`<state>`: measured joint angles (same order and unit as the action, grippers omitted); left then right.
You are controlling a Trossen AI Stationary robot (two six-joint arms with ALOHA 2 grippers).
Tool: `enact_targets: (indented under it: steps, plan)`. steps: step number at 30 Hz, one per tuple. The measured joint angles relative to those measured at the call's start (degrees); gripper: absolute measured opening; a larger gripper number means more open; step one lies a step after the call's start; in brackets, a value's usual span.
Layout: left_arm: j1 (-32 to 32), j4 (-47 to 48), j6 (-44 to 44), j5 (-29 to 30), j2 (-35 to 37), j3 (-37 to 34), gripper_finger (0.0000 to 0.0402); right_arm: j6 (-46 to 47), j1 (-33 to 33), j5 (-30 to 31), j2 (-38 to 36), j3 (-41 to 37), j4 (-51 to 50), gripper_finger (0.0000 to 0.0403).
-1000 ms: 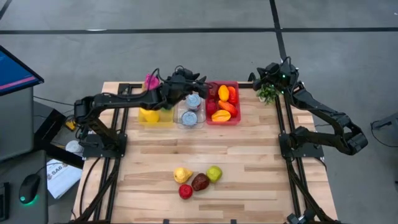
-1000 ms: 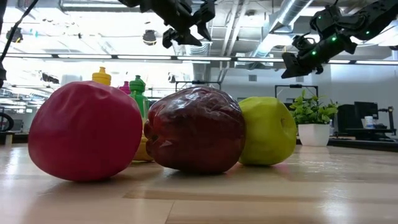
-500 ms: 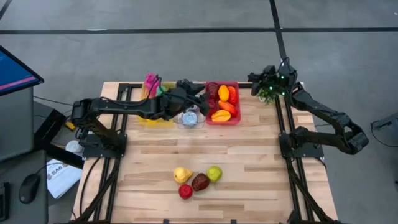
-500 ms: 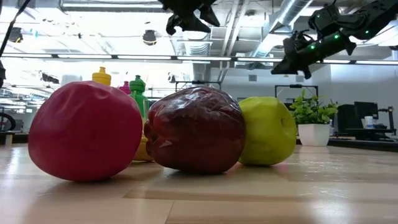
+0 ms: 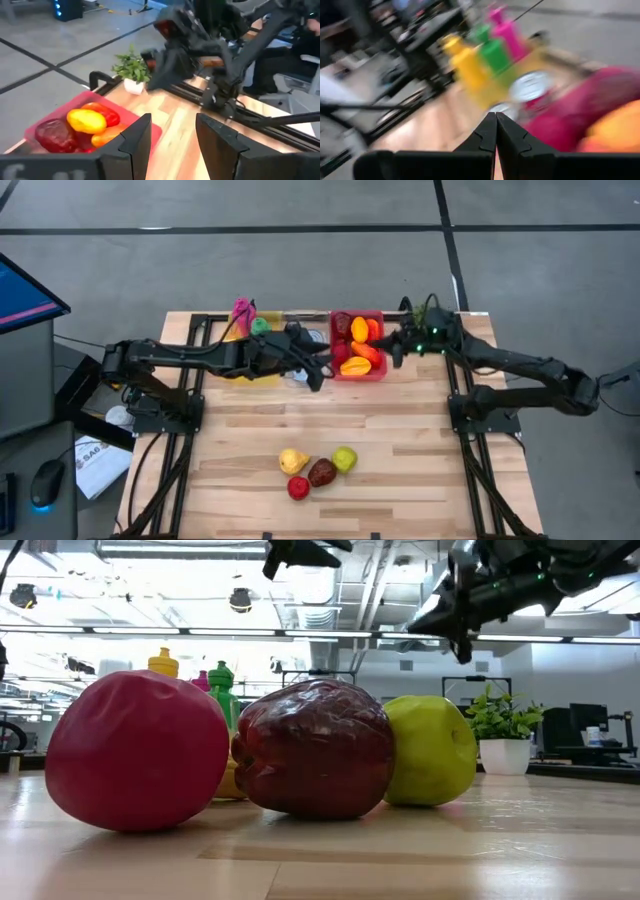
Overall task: Pick & Place Food Item
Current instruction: Put the green apple into the pink bin
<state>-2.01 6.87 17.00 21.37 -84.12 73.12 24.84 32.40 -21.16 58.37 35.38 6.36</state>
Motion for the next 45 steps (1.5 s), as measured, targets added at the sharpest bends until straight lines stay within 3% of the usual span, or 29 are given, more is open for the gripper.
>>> enact_targets:
  steps: [10,15,27,31,38,45]
  plan:
    - [1.0,-1.0,1.7,-0.3,1.4,0.0,0.0144,2.2,-17.6,0.1,0.0,0.0,0.1,0.0001]
    - [1.3,-1.8,7.3,-0.2,1.4,0.0,0.0144,4.1,-22.2,0.2,0.0,0.0,-0.1,0.0]
    - [5.6,-1.7,8.5,0.1,1.4,0.0,0.0144,2.6,-29.3,4.3,0.0,0.0,-0.4,0.0]
    - [8.6,-1.4,2.3,0.2,2.7,-0.1,0.0144,5.5,-31.9,8.8,0.0,0.0,-1.2,0.0]
    - [11.7,2.3,-8.8,7.4,11.2,-1.1,0.0144,10.2,-38.6,21.1,0.0,0.0,-1.7,0.0]
    - [11.6,-5.8,-6.4,0.8,22.8,-17.6,0.0119,18.4,-45.4,33.6,1.9,0.1,-0.7,0.0]
